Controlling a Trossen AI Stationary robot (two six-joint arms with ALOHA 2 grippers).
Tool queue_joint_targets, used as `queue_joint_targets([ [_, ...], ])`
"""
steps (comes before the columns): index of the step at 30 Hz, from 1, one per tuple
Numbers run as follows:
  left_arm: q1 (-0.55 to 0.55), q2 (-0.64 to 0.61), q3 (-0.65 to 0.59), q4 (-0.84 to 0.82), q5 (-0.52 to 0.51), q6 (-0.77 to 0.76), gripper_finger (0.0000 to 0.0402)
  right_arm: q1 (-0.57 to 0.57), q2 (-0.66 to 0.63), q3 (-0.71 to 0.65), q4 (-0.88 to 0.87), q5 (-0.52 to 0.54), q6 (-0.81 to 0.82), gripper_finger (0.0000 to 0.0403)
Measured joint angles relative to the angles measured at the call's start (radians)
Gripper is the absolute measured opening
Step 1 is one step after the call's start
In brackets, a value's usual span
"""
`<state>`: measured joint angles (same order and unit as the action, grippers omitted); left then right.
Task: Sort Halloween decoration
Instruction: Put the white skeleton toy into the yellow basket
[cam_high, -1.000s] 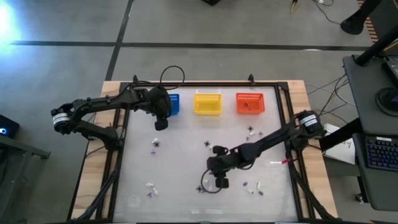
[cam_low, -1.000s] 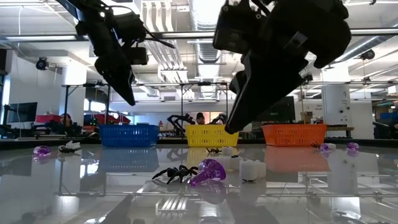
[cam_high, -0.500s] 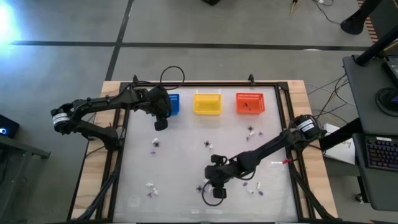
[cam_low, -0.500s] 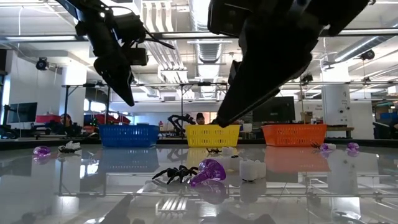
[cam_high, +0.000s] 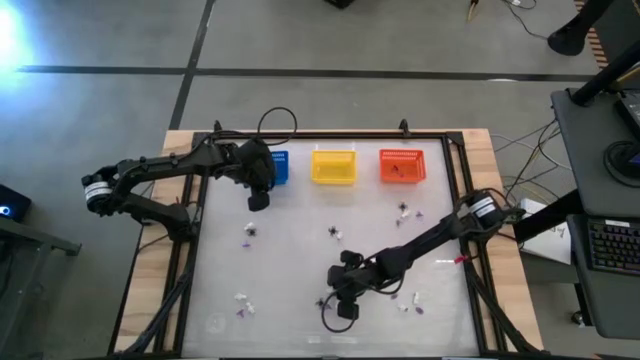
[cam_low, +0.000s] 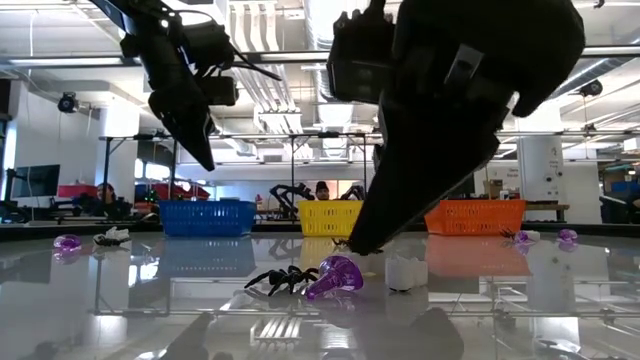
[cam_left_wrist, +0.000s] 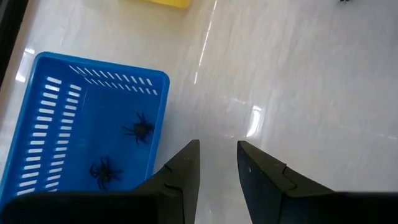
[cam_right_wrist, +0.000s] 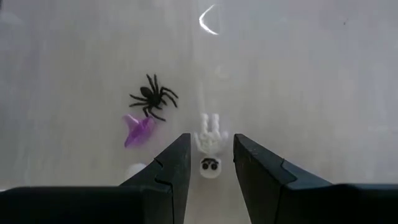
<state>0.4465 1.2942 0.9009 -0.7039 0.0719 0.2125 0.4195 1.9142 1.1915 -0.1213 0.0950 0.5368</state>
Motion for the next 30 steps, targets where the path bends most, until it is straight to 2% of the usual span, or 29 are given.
queue_joint_targets([
  [3, 0.000, 0.000, 0.000, -0.003, 0.000, -0.004, 0.0089, 0.001, 0.016, 0.000, 0.001, -0.026, 0.020, 0.0114],
  [10, 0.000, 0.000, 0.000, -0.002, 0.000, -0.004, 0.0089, 0.001, 0.039, 0.001, 0.004, -0.009, 0.028, 0.0108],
  [13, 0.000, 0.000, 0.000, -0.002, 0.000, -0.004, 0.0089, 0.001, 0.039, 0.001, 0.001, -0.011, 0.025, 0.0082],
  [17, 0.000, 0.000, 0.000, -0.001, 0.000, -0.004, 0.0089, 0.001, 0.040, 0.001, 0.001, -0.021, 0.025, 0.0024],
  [27, 0.000, 0.000, 0.000, 0.000, 0.000, -0.012, 0.0089, -0.001, 0.021, 0.016, -0.016, -0.019, 0.046, 0.0015],
  [30, 0.000, 0.000, 0.000, 0.000, 0.000, -0.012, 0.0089, -0.001, -0.014, 0.025, -0.048, 0.021, 0.040, 0.0015],
])
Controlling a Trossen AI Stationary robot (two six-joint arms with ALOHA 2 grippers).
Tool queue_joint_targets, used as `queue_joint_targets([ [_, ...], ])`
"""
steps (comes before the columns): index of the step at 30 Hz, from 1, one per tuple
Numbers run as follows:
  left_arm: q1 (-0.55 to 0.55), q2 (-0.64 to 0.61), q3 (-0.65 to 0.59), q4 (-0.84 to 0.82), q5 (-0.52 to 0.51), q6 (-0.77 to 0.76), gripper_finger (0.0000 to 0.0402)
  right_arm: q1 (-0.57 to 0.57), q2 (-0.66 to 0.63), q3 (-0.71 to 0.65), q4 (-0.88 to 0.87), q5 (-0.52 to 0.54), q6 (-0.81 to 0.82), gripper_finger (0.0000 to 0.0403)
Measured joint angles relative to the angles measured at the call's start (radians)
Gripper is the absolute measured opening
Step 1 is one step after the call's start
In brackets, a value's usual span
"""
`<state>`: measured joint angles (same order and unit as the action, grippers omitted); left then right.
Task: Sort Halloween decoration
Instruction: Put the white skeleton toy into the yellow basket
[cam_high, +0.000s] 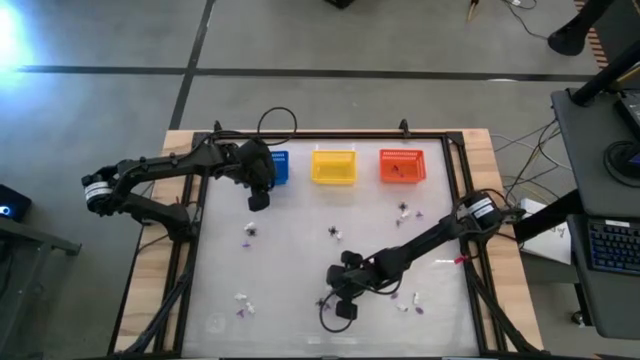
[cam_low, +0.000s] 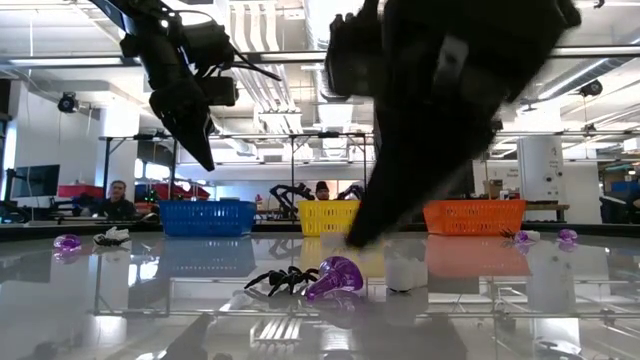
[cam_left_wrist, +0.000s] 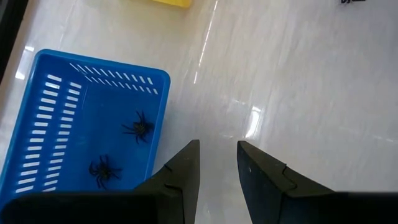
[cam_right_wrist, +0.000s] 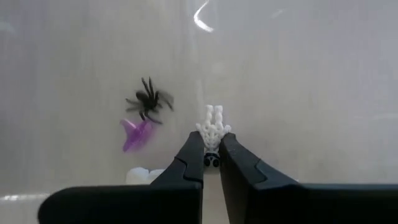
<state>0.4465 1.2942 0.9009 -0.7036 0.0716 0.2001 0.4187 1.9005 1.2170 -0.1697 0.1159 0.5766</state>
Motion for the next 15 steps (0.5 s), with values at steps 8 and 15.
queue_joint_targets([
  [8, 0.000, 0.000, 0.000, 0.000, 0.000, 0.000, 0.0089, -0.025, -0.079, 0.025, -0.201, 0.230, 0.000, 0.0014],
  [15, -0.005, 0.000, 0.000, -0.008, 0.000, 0.000, 0.0089, -0.141, -0.123, 0.043, -0.248, 0.351, -0.056, 0.0013],
])
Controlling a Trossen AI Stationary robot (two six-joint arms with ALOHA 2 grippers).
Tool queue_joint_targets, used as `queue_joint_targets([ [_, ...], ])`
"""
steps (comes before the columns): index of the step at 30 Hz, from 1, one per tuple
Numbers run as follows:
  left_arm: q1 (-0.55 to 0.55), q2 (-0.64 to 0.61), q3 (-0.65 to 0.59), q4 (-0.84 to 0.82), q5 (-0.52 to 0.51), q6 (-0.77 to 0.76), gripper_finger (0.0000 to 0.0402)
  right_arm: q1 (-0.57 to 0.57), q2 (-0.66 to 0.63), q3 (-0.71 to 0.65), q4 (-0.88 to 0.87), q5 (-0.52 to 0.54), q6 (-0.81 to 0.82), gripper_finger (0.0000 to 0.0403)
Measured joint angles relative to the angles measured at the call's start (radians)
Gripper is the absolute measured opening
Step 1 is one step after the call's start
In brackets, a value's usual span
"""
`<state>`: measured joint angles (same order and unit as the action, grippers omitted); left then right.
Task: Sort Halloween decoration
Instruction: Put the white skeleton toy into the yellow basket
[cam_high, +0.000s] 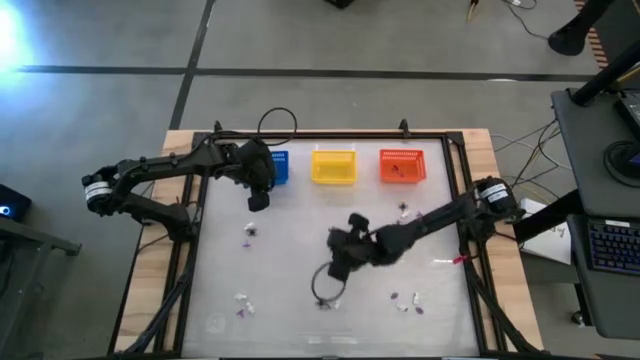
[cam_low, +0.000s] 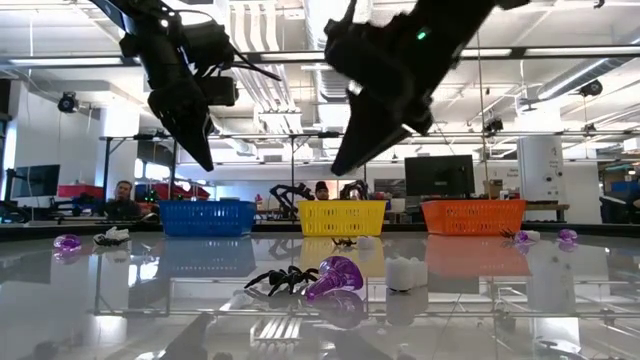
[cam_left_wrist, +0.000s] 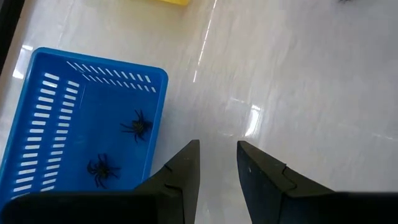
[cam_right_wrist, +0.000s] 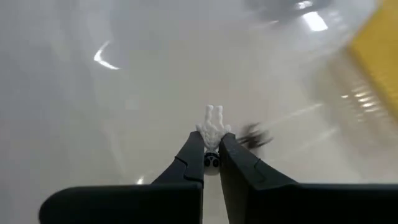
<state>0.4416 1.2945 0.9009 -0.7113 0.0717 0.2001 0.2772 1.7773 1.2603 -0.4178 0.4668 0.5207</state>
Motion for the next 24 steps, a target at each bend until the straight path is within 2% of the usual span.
queue_joint_targets([
  [16, -0.013, 0.000, 0.000, -0.025, 0.000, -0.018, 0.0089, -0.340, -0.030, 0.008, 0.003, -0.006, -0.207, 0.0013],
  [24, -0.024, 0.000, 0.000, -0.025, 0.000, -0.018, 0.0089, -0.501, -0.048, 0.008, 0.003, -0.142, -0.277, 0.0013],
])
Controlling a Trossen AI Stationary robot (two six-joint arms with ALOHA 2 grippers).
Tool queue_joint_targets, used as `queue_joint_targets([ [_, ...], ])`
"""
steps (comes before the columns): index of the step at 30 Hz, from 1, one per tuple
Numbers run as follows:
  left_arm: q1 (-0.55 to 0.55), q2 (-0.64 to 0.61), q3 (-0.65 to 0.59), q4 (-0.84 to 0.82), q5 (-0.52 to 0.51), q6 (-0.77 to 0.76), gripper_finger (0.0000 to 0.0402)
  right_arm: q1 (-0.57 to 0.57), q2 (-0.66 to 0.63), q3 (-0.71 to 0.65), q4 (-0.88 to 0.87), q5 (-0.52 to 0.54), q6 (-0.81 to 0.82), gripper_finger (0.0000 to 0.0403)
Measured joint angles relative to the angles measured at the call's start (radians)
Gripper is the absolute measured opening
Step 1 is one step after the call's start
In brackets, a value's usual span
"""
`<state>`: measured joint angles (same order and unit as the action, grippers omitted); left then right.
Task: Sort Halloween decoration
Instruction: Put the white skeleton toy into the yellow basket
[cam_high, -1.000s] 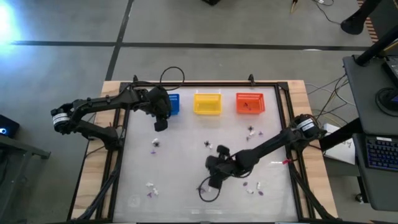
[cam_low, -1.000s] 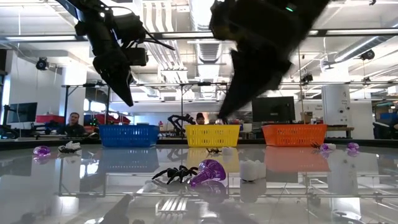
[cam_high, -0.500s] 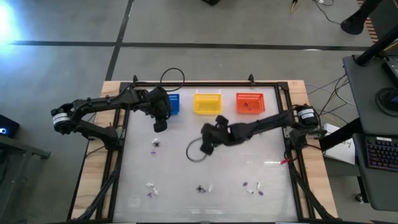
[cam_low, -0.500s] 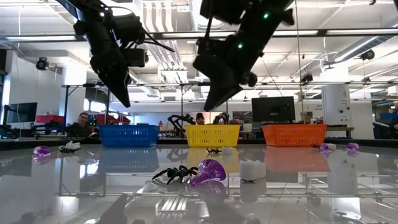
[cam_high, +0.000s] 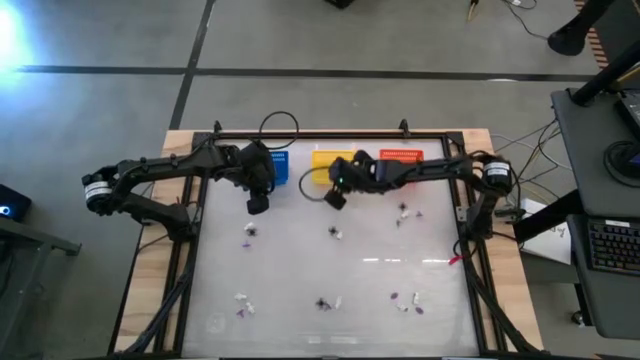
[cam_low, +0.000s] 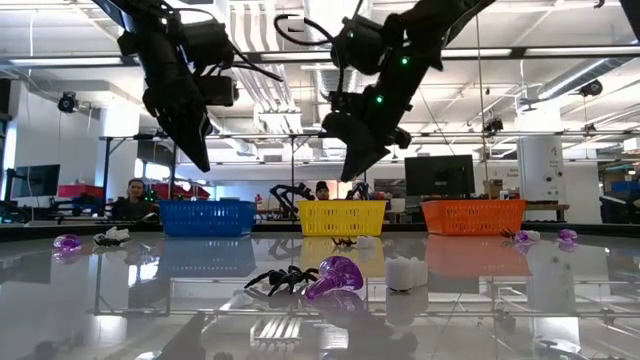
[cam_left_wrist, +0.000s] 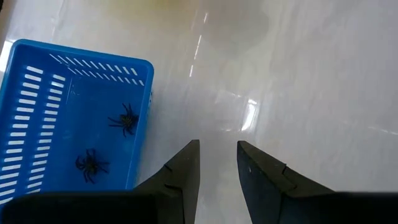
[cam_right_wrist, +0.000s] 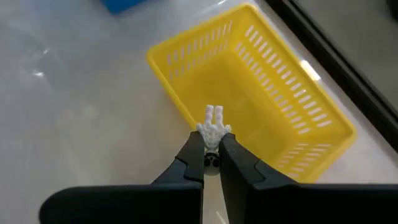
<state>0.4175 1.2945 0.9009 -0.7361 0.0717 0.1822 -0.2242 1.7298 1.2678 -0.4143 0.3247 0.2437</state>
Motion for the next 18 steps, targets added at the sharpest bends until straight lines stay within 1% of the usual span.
queue_joint_targets([
  [3, 0.000, 0.000, 0.000, 0.000, 0.000, 0.000, 0.0089, -0.051, 0.000, 0.000, 0.000, -0.084, -0.020, 0.0013],
  [7, 0.000, 0.000, 0.000, 0.000, 0.000, 0.000, 0.0089, -0.099, 0.000, 0.000, 0.000, -0.099, -0.044, 0.0013],
  [11, 0.000, 0.000, 0.000, 0.000, 0.000, 0.000, 0.0089, -0.130, 0.000, 0.000, -0.001, -0.148, -0.068, 0.0015],
  [14, 0.000, 0.000, 0.000, 0.000, 0.000, 0.000, 0.0089, -0.141, 0.000, 0.000, -0.001, -0.149, -0.073, 0.0036],
  [18, 0.000, 0.000, 0.000, 0.000, 0.000, 0.000, 0.0089, -0.144, 0.000, 0.000, 0.000, -0.149, -0.073, 0.0078],
])
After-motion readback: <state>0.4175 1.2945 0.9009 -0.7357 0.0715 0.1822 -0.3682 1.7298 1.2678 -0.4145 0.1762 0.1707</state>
